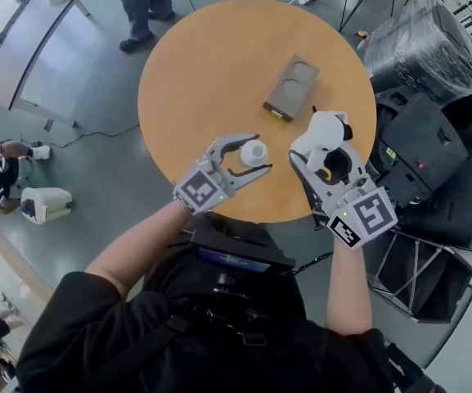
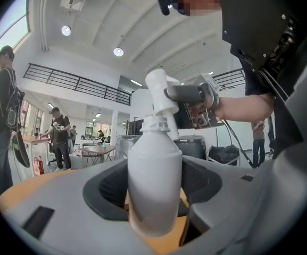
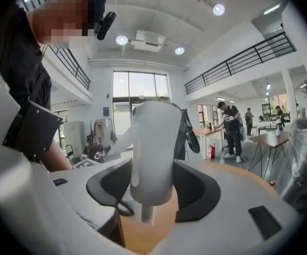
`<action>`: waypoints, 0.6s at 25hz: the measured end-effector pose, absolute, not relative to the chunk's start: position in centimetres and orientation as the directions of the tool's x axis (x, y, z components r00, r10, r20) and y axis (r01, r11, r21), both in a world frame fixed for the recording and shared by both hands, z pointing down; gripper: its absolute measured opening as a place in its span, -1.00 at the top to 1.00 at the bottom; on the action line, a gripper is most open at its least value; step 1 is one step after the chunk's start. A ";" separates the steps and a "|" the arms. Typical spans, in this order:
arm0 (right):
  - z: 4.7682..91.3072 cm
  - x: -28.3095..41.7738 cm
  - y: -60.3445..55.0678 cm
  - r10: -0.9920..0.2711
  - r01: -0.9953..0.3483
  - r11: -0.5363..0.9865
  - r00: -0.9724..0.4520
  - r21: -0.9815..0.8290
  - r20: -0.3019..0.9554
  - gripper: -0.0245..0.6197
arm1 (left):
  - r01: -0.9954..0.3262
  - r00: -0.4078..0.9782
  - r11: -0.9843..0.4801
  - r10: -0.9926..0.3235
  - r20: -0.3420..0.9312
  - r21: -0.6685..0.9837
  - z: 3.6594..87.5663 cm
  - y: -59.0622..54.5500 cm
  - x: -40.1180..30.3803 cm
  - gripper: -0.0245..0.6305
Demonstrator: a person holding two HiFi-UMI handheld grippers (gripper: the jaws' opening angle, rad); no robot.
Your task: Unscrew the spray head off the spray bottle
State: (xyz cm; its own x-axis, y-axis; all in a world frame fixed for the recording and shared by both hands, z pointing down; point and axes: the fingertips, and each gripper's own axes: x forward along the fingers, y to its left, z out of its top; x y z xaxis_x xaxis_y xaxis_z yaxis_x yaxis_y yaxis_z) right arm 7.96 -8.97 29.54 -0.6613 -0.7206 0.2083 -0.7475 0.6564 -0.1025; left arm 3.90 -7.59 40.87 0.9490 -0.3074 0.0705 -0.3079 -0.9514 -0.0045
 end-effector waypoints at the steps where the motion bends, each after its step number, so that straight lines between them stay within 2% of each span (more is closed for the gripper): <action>1: 31.2 8.1 -9.3 -0.718 -0.753 0.647 -0.654 -0.117 0.237 0.12 | -0.314 0.947 -0.949 -0.315 0.063 -0.020 41.1 -7.9 3.8 -0.02; 8: 42.2 8.6 -11.8 -0.680 -0.773 0.592 -0.631 -0.227 0.373 0.12 | -0.364 0.930 -0.931 -0.365 0.042 -0.031 44.4 -11.4 3.1 -0.01; 15: 54.3 9.7 -14.3 -0.632 -0.789 0.548 -0.608 -0.278 0.480 0.12 | -0.347 0.935 -0.937 -0.348 0.073 -0.033 52.4 -14.3 4.0 -0.01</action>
